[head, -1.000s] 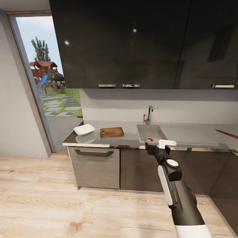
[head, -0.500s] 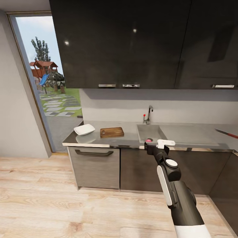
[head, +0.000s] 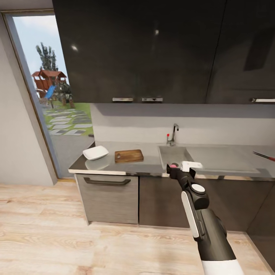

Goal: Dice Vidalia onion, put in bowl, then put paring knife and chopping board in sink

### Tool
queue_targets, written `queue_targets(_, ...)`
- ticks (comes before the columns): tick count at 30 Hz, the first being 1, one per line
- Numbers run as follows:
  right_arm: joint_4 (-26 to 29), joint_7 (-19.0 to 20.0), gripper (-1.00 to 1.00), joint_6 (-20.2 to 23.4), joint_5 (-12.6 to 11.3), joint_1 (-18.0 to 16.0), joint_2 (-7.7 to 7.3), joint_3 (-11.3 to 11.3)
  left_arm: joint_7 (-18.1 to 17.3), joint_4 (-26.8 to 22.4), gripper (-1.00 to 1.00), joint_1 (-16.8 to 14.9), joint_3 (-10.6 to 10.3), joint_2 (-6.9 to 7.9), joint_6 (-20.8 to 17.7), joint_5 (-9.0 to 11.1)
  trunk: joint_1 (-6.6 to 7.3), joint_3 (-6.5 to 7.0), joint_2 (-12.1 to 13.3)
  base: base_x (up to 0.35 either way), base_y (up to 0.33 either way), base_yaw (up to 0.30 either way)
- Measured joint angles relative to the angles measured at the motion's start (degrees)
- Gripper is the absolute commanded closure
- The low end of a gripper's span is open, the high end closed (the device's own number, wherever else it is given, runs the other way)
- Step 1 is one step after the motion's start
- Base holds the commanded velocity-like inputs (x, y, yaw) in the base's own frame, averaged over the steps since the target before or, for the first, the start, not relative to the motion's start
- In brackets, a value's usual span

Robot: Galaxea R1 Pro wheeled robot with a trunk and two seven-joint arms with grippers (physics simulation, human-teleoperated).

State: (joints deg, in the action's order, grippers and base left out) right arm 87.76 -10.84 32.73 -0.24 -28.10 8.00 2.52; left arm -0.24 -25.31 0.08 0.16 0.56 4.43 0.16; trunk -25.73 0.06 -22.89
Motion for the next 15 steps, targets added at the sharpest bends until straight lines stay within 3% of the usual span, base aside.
queue_targets(15, 0.0, 0.0, -1.00, 0.0, -0.1, 0.0, 0.00, 1.5, 0.0, 0.1, -1.00, 0.0, 0.0, -0.12, 0.0, 0.0, 0.00, 0.00, 0.0, 0.345, 0.000, 0.000)
